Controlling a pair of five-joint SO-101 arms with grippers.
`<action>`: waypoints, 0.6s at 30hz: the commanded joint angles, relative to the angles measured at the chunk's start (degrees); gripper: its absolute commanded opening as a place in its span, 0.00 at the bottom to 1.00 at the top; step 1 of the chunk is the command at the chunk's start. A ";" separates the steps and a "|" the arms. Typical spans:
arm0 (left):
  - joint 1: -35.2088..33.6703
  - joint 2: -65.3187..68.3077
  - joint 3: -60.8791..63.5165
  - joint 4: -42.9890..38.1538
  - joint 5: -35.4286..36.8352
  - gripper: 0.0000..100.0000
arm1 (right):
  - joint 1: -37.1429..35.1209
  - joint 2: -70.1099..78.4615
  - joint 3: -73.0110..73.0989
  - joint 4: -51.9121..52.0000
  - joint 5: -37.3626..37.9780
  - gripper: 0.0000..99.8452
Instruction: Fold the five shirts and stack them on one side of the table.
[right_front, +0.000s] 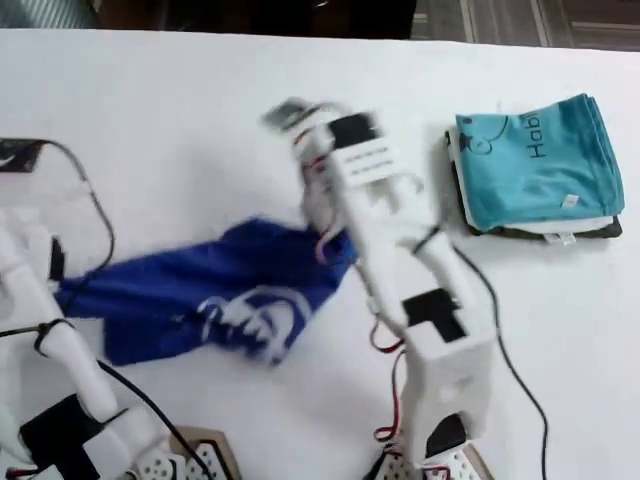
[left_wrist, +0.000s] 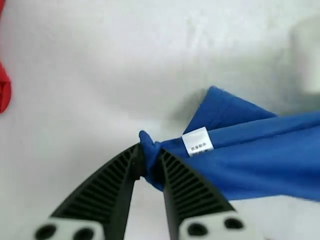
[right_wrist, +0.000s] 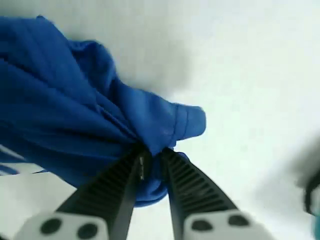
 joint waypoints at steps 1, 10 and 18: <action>5.45 -2.64 -2.15 -0.18 4.31 0.03 | 5.05 -5.93 -6.77 -2.51 2.29 0.02; 15.21 -2.55 -17.63 0.97 10.81 0.03 | 12.26 -5.85 -18.02 -5.93 3.60 0.02; 18.55 -2.46 -12.09 -0.35 10.73 0.03 | 10.59 -5.32 -14.68 -5.85 3.08 0.02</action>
